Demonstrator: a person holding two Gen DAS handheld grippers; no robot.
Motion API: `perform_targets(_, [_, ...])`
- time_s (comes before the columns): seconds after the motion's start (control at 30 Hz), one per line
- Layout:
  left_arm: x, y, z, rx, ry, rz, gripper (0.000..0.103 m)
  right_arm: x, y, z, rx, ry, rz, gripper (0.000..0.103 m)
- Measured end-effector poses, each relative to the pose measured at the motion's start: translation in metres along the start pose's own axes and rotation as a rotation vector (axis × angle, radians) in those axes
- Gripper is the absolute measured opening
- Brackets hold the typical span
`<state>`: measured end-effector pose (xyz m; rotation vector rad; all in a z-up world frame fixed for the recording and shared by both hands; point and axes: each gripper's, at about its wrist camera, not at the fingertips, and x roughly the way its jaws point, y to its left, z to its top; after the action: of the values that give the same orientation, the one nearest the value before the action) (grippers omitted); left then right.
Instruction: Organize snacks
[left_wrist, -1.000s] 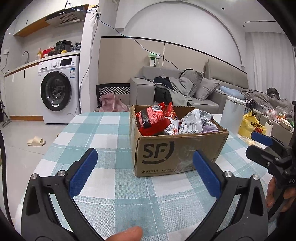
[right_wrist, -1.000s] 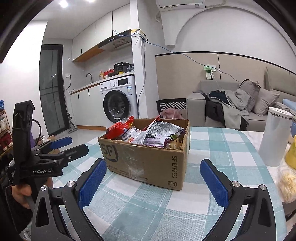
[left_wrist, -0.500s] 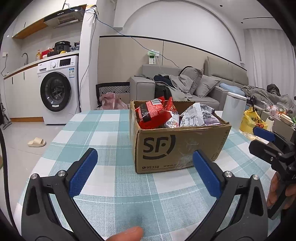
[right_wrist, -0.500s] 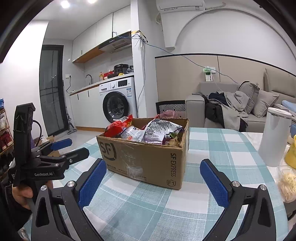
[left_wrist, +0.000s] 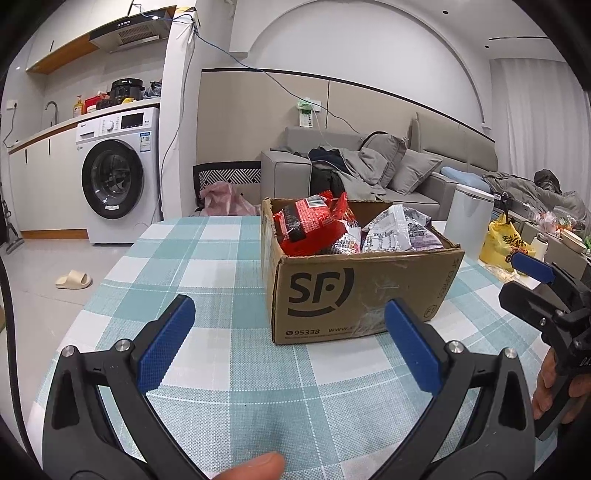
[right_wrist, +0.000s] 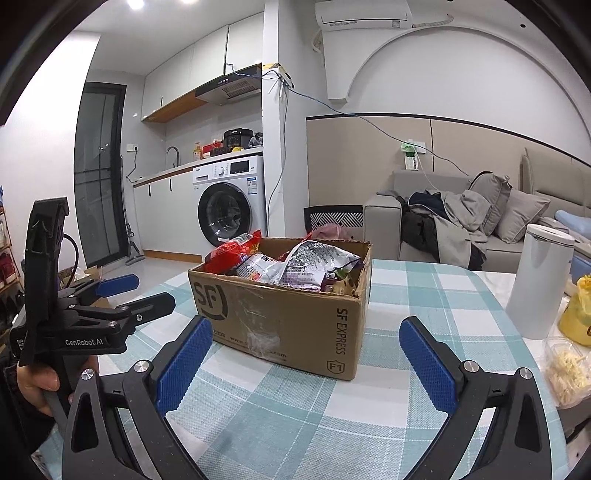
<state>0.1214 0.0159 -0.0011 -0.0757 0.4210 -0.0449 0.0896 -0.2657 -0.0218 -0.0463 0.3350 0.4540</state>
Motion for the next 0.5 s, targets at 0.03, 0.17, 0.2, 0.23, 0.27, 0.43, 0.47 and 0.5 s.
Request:
perform_targets(0.03, [0.0002, 0.0001, -0.0001, 0.0, 0.0, 0.0, 0.102, -0.0004, 0.0, -0.0001, 0.002, 0.0, 0.0, 0.103])
perform_targets(0.17, [-0.0002, 0.0003, 0.0, 0.003, -0.002, 0.001, 0.102, -0.0011, -0.0009, -0.0002, 0.008, 0.0, 0.0, 0.103])
perform_targets(0.2, [-0.0002, 0.0001, -0.0001, 0.003, -0.003, 0.001, 0.102, -0.0011, -0.0007, -0.0002, 0.007, 0.0, 0.0, 0.103])
perform_targets(0.23, [0.0001, 0.0005, -0.0002, 0.004, -0.003, 0.001, 0.102, -0.0009, -0.0006, -0.0003, 0.007, 0.001, 0.001, 0.103])
perform_targets(0.27, [-0.0002, 0.0002, -0.0002, 0.002, -0.002, 0.001, 0.102, -0.0012, -0.001, -0.0003, 0.007, 0.0, 0.0, 0.103])
perform_targets(0.43, [-0.0001, 0.0003, -0.0003, 0.001, -0.001, 0.002, 0.102, -0.0012, -0.0007, -0.0004, 0.009, 0.0, 0.001, 0.103])
perform_targets(0.47, [-0.0003, 0.0002, -0.0004, 0.001, -0.001, 0.002, 0.102, -0.0011, -0.001, -0.0003, 0.008, 0.0, 0.0, 0.103])
perform_targets(0.5, [-0.0002, 0.0007, -0.0003, -0.001, -0.001, 0.002, 0.102, -0.0011, -0.0006, -0.0004, 0.008, 0.001, -0.001, 0.103])
